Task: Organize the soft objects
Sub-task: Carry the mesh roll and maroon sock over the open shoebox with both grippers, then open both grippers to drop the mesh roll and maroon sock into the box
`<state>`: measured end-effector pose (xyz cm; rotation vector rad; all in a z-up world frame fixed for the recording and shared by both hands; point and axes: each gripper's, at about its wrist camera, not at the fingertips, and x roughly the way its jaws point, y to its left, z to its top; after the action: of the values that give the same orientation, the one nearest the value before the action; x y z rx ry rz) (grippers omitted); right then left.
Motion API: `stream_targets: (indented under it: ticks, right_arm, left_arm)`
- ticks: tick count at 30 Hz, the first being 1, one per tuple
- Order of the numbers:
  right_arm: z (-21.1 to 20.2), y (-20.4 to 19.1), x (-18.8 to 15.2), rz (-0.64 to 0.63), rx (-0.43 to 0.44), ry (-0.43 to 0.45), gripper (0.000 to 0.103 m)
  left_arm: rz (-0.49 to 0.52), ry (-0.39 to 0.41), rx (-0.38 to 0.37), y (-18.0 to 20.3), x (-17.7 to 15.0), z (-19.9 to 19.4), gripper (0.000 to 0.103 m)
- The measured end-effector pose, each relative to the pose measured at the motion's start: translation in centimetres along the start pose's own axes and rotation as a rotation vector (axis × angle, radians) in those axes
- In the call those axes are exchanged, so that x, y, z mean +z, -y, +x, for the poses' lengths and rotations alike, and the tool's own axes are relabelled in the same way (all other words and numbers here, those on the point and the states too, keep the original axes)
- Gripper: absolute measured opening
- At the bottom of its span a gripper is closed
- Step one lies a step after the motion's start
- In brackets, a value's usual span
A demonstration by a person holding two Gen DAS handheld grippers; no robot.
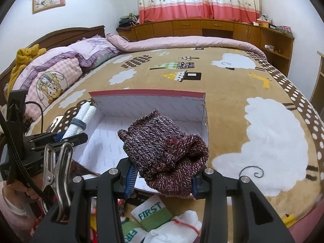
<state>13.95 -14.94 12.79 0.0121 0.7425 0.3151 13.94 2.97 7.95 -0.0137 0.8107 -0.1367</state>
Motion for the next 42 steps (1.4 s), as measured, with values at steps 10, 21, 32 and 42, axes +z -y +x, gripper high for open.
stream_targets:
  ticks: [10, 21, 32, 42]
  right_arm:
    - [3.5, 0.2, -0.8, -0.002, 0.001, -0.058, 0.042]
    - [6.0, 0.0, -2.1, -0.028, -0.040, -0.114, 0.042]
    - [6.8, 0.1, -3.1, -0.031, -0.076, -0.128, 0.043]
    - [6.7, 0.0, -3.2, -0.033, -0.067, -0.120, 0.048]
  left_arm:
    - [-0.010, -0.048, 0.027, -0.3, -0.6, 2.5, 0.024]
    - [-0.009, -0.103, 0.057, -0.6, -1.8, 4.6, 0.025]
    - [0.002, -0.111, 0.078, 0.0, -2.4, 5.1, 0.025]
    - [0.006, -0.117, 0.085, 0.4, -2.6, 4.8, 0.037]
